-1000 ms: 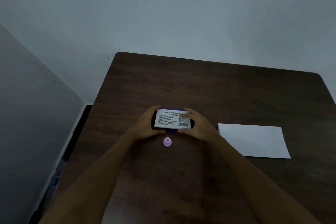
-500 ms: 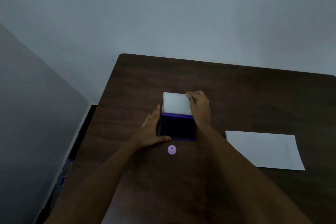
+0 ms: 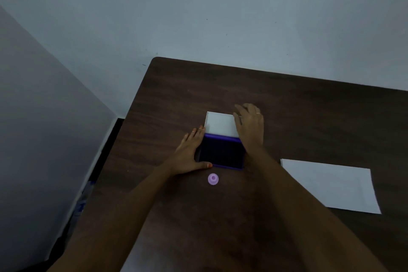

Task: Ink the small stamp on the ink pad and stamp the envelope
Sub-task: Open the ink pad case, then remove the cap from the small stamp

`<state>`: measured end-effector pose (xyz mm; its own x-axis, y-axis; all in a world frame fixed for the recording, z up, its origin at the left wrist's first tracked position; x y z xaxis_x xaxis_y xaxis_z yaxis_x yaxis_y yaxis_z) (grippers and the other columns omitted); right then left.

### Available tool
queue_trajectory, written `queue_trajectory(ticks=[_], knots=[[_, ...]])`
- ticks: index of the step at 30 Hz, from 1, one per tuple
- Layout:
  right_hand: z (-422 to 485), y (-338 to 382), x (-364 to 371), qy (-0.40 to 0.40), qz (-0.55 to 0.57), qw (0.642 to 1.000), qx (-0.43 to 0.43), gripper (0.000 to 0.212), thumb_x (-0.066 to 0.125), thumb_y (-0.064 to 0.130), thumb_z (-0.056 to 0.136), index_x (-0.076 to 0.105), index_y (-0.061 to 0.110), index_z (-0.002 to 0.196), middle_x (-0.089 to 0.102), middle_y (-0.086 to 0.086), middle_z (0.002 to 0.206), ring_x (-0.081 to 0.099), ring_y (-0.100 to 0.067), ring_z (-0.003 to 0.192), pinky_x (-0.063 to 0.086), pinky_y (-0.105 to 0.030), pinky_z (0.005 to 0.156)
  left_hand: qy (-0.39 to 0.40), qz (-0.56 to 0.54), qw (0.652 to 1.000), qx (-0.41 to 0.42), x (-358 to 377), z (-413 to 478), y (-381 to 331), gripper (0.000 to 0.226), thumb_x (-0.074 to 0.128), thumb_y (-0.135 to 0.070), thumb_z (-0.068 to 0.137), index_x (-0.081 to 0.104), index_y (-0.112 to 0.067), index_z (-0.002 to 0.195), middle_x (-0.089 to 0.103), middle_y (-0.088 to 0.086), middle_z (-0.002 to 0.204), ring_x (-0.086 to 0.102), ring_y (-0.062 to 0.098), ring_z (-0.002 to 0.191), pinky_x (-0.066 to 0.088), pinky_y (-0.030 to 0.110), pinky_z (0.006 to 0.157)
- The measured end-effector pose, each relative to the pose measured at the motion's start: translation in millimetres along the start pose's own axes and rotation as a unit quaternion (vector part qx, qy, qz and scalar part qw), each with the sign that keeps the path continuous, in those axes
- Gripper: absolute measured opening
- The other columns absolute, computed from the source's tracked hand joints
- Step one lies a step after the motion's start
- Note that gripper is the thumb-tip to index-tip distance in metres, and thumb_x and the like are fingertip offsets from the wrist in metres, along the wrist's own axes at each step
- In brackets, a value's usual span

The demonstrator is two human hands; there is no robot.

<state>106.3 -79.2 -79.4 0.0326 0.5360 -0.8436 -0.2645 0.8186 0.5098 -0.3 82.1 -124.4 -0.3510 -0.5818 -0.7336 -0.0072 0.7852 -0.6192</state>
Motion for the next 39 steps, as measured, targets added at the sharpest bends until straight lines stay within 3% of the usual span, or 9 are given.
queue_trajectory(ticks=[6, 9, 13, 17, 22, 25, 28, 31, 39], knots=[[-63.6, 23.0, -5.5, 0.074, 0.114, 0.989, -0.062, 0.015, 0.05, 0.012, 0.089, 0.061, 0.006, 0.097, 0.064, -0.016, 0.099, 0.056, -0.023, 0.095, 0.038, -0.025, 0.082, 0.004, -0.125, 0.989, -0.076, -5.5, -10.7, -1.1, 0.094, 0.063, -0.043, 0.078, -0.008, -0.036, 0.139, -0.003, -0.001, 0.155, -0.009, 0.016, 0.136, 0.003, 0.041, 0.11], [-100.9, 29.1, -6.3, 0.122, 0.123, 0.981, -0.087, 0.016, 0.053, 0.015, 0.087, 0.061, 0.008, 0.098, 0.065, -0.013, 0.099, 0.056, -0.021, 0.093, 0.037, -0.021, 0.078, -0.11, -0.152, 0.978, -0.087, -9.5, -24.5, -5.5, 0.061, 0.054, -0.028, 0.088, 0.022, -0.027, 0.139, 0.02, 0.005, 0.152, 0.013, 0.021, 0.139, 0.016, 0.038, 0.111], [-135.6, 33.8, -0.7, 0.187, 0.114, 0.97, -0.102, 0.025, 0.057, 0.026, 0.084, 0.057, 0.014, 0.106, 0.059, -0.008, 0.111, 0.051, -0.018, 0.102, 0.032, -0.017, 0.081, -0.225, -0.095, 0.968, -0.057, -9.3, -49.7, -16.0, 0.033, 0.051, -0.008, 0.087, 0.05, -0.019, 0.118, 0.051, 0.009, 0.129, 0.044, 0.018, 0.121, 0.032, 0.027, 0.097], [-151.6, 31.5, 6.6, 0.191, 0.113, 0.974, -0.045, 0.039, 0.063, 0.031, 0.079, 0.052, 0.015, 0.113, 0.055, -0.006, 0.12, 0.048, -0.017, 0.108, 0.031, -0.022, 0.089, -0.256, -0.091, 0.962, -0.041, 0.2, -69.9, -25.9, 0.025, 0.05, -0.001, 0.084, 0.057, -0.014, 0.105, 0.059, 0.01, 0.112, 0.051, 0.015, 0.105, 0.039, 0.027, 0.091], [-160.2, 29.0, 8.6, 0.176, 0.191, 0.963, 0.068, 0.026, 0.061, 0.019, 0.082, 0.057, 0.011, 0.107, 0.058, -0.008, 0.114, 0.052, -0.013, 0.101, 0.036, -0.017, 0.085, -0.295, -0.176, 0.938, -0.045, 14.0, -88.7, -40.6, 0.022, 0.052, 0.002, 0.083, 0.06, -0.008, 0.1, 0.061, 0.01, 0.105, 0.055, 0.014, 0.097, 0.04, 0.012, 0.085], [-165.4, 27.6, 2.7, 0.16, 0.373, 0.883, 0.235, 0.016, 0.063, 0.024, 0.079, 0.063, 0.018, 0.094, 0.064, 0.0, 0.101, 0.058, -0.013, 0.095, 0.041, -0.018, 0.074, -0.247, -0.312, 0.913, -0.087, 22.6, -92.6, -50.4, 0.028, 0.06, -0.006, 0.082, 0.058, -0.011, 0.11, 0.062, 0.009, 0.11, 0.058, 0.012, 0.098, 0.046, 0.014, 0.085], [-171.7, 29.7, -0.5, 0.184, 0.54, 0.745, 0.346, 0.012, 0.058, 0.024, 0.083, 0.064, 0.018, 0.091, 0.066, -0.005, 0.1, 0.062, -0.016, 0.094, 0.049, -0.024, 0.075, -0.22, -0.382, 0.894, -0.076, 26.5, -94.1, -65.5, 0.035, 0.066, -0.009, 0.078, 0.058, -0.01, 0.111, 0.063, 0.01, 0.112, 0.059, 0.015, 0.103, 0.047, 0.023, 0.091], [-170.4, 31.9, -5.3, 0.163, 0.665, 0.605, 0.407, 0.011, 0.054, 0.014, 0.085, 0.064, 0.01, 0.089, 0.065, -0.01, 0.098, 0.063, -0.016, 0.091, 0.052, -0.024, 0.07, -0.244, -0.371, 0.895, -0.045, 20.8, -93.4, -81.2, 0.031, 0.065, -0.005, 0.077, 0.06, -0.012, 0.107, 0.064, 0.009, 0.107, 0.059, 0.011, 0.1, 0.047, 0.013, 0.085], [-167.4, 25.6, -8.1, 0.145, 0.728, 0.523, 0.419, 0.012, 0.053, 0.009, 0.084, 0.064, 0.006, 0.09, 0.065, -0.013, 0.099, 0.069, -0.015, 0.08, 0.057, -0.022, 0.059, -0.257, -0.351, 0.9, -0.024, 12.9, -89.9, -92.9, 0.025, 0.07, -0.008, 0.074, 0.065, -0.009, 0.099, 0.067, 0.008, 0.098, 0.063, 0.009, 0.091, 0.05, 0.015, 0.08]])
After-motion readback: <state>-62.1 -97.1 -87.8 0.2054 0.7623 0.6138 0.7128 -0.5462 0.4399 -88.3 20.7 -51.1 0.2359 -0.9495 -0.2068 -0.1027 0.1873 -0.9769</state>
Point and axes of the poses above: each hand's wrist, its own z-axis towards the middle knuckle, its own x-axis out of the palm, y = z × x, the point moved 4 cm from there along z, towards the middle knuckle
